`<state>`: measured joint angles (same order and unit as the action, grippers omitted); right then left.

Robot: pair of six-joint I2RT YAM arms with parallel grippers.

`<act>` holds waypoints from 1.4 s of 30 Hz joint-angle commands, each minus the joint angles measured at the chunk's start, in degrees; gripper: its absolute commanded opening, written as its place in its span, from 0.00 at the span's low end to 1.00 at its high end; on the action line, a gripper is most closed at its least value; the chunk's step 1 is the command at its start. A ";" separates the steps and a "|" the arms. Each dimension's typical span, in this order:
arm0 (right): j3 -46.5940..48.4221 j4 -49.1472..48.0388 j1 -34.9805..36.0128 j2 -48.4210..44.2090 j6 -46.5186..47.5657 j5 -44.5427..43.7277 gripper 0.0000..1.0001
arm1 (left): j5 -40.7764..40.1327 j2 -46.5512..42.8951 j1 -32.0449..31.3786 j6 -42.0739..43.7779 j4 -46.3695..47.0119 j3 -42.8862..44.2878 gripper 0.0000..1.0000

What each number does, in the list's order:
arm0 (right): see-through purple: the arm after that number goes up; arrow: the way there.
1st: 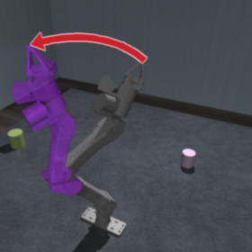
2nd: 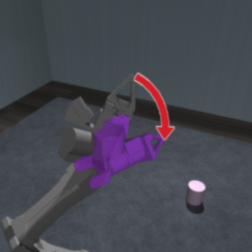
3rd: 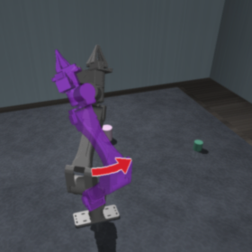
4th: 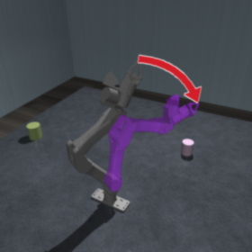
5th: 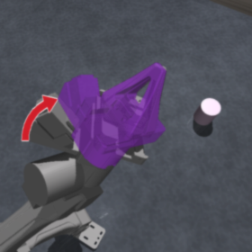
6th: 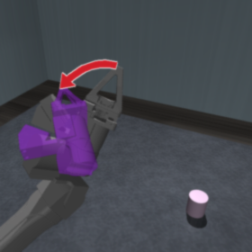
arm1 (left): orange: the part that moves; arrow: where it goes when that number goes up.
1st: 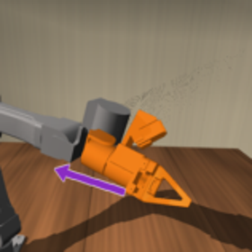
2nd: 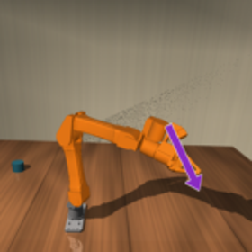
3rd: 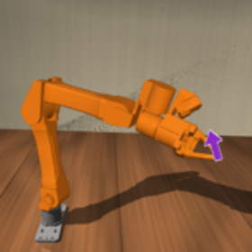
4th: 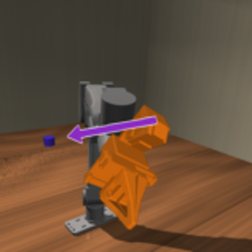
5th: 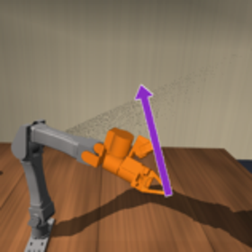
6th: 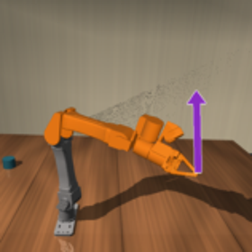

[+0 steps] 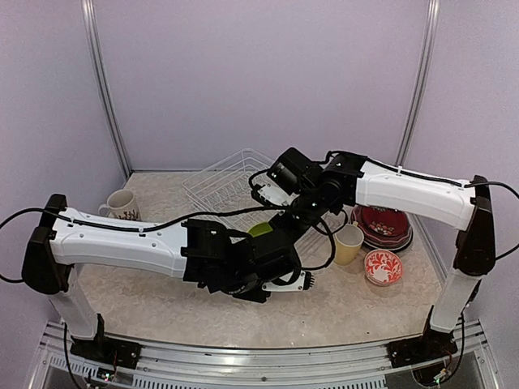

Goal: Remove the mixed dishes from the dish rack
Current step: Pass from the left arm to the right, then place the bowl in the bowl.

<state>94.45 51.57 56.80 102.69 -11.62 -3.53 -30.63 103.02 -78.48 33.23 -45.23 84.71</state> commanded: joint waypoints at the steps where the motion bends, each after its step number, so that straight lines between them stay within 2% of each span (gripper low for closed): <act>1: -2.69 -3.41 -1.45 -5.59 -3.36 -1.25 0.00 | 3.28 -3.17 0.61 -7.03 -0.25 0.43 0.60; 3: -5.80 -5.81 -3.31 -7.92 -4.73 0.24 0.00 | 6.13 -5.65 1.12 -8.59 0.60 -0.57 0.71; 5: -9.14 -7.98 -5.70 -10.74 -5.92 1.95 0.00 | 9.45 -8.46 1.65 -10.02 1.79 -1.69 0.79; 13: -23.07 -9.08 -18.35 -23.68 -10.53 -0.01 0.00 | 25.40 -27.79 8.29 -15.95 12.76 -7.35 0.98; 22: -34.26 0.81 -37.68 -41.37 -17.35 -6.21 0.00 | 29.65 -42.21 21.93 -24.92 25.44 -11.05 0.99; 28: -44.82 2.85 -48.61 -46.51 -19.89 1.32 0.00 | 33.81 -45.69 27.26 -28.29 24.49 -9.47 0.99; 33: -52.51 -3.34 -52.12 -47.11 -21.49 7.83 0.00 | 33.12 -46.38 31.22 -29.11 24.66 -12.72 0.99; 37: -55.35 -6.66 -52.22 -46.49 -22.93 7.51 0.00 | 34.29 -48.74 33.45 -29.64 28.19 -17.94 0.99; 42: -56.22 -9.03 -52.29 -44.58 -23.01 8.68 0.00 | 35.73 -48.73 35.32 -29.73 27.70 -19.56 0.99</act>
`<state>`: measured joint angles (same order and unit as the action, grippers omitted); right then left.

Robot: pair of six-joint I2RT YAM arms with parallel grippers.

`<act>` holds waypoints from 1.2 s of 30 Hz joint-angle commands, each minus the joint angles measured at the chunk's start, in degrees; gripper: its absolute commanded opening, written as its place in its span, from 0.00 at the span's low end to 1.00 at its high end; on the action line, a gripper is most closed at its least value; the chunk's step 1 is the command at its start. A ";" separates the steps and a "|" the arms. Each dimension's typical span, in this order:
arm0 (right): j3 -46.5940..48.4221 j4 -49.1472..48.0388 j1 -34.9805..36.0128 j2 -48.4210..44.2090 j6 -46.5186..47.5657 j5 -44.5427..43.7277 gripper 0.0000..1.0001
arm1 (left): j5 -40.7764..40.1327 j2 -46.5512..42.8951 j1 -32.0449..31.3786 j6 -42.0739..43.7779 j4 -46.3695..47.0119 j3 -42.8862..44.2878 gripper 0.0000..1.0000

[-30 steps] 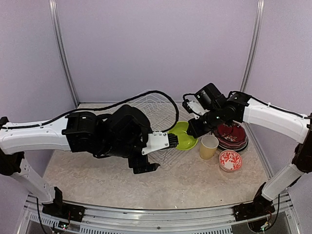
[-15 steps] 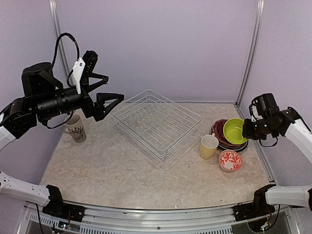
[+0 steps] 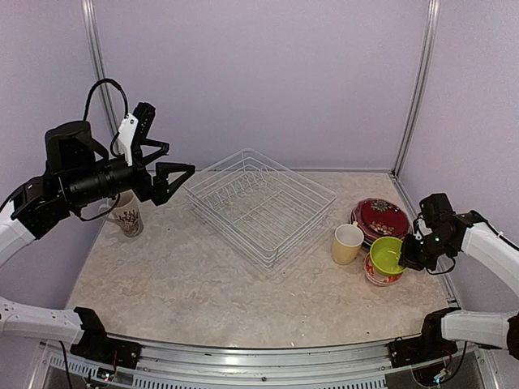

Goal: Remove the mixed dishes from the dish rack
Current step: Place the bowl in the bowl, then reset both arms

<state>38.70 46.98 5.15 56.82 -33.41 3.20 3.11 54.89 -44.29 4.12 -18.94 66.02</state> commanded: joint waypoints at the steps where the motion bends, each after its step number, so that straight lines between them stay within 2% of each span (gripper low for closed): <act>1: -0.48 -4.71 -0.58 1.73 -1.21 1.70 0.01 | 1.98 -0.58 1.14 -0.34 1.29 -0.97 0.99; 7: 2.79 -3.27 -0.64 5.01 0.30 -1.31 0.19 | 2.54 -1.12 3.83 -0.35 3.28 -3.01 0.99; 10: 1.76 -2.94 -0.64 4.60 -0.04 -0.80 0.33 | 2.63 -1.64 4.51 -0.62 3.30 -3.07 0.99; 13: 3.01 -0.45 -0.66 3.53 0.04 -3.44 0.45 | 4.04 -2.40 9.16 -3.07 5.84 -4.88 0.99; 17: 5.16 2.57 -0.69 -0.23 0.46 -7.04 0.65 | 6.00 -1.92 12.55 -6.64 6.12 -4.61 0.99; 21: 9.61 1.74 -0.71 -4.12 2.98 -3.80 0.87 | 8.45 -2.10 16.44 -9.22 7.14 -4.55 0.99; 23: 12.53 1.28 -0.62 -5.68 6.28 -3.30 0.93 | 9.46 -2.74 16.39 -9.54 6.24 -3.93 0.99; 25: 14.24 0.03 -0.65 -8.98 8.69 -3.29 0.99 | 8.86 -4.07 16.48 -8.30 10.10 -5.30 0.99; 30: 19.40 -6.54 -0.62 -16.44 15.92 2.36 1.00 | 6.56 -4.74 18.44 -13.67 7.75 -1.28 0.99; 36: 27.88 -10.22 -0.64 -19.33 22.60 2.46 1.00 | 1.80 -8.92 18.43 -18.67 5.76 0.70 0.99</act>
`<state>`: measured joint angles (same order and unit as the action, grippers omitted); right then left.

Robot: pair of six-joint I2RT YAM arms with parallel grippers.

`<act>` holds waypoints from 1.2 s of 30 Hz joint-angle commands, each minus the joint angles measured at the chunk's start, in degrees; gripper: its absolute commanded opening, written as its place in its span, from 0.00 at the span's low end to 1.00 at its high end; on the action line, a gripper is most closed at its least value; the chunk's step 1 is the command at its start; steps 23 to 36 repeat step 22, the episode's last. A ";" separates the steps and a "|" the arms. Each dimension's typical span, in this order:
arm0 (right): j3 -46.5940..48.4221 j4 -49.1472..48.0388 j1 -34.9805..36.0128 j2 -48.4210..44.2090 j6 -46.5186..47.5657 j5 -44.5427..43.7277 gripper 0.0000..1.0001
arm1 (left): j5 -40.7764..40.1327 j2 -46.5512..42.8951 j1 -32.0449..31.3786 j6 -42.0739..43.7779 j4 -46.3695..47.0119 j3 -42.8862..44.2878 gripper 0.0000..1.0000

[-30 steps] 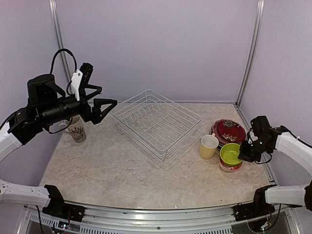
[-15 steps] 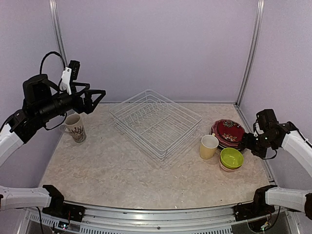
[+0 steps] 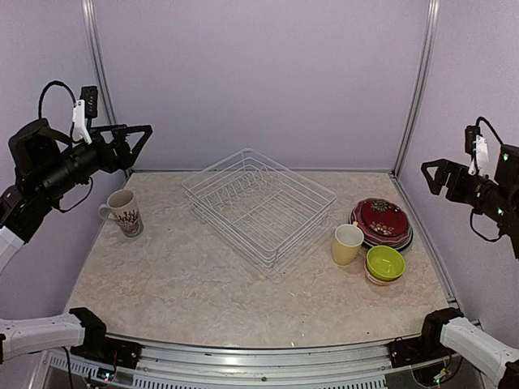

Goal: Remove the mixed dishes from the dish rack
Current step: Reset both arms

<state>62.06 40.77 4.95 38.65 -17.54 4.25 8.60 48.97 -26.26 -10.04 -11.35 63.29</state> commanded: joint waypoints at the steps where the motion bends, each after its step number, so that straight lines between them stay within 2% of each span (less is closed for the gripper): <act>1: 5.61 -4.63 -0.38 -1.33 7.38 1.30 1.00 | -4.54 -3.86 0.42 -5.94 -2.09 3.54 0.99; 11: 5.75 -16.89 -0.43 -8.50 8.79 3.54 1.00 | -7.03 -13.43 0.42 -11.91 -3.11 2.02 0.99; 17: 8.19 -14.76 -0.46 -9.11 9.09 -1.23 1.00 | -8.44 -14.99 0.42 -12.40 -5.03 2.60 0.99; 36: 9.13 -12.81 -0.45 -8.66 9.05 0.60 1.00 | -7.83 -15.31 0.38 -12.11 -5.68 3.24 0.99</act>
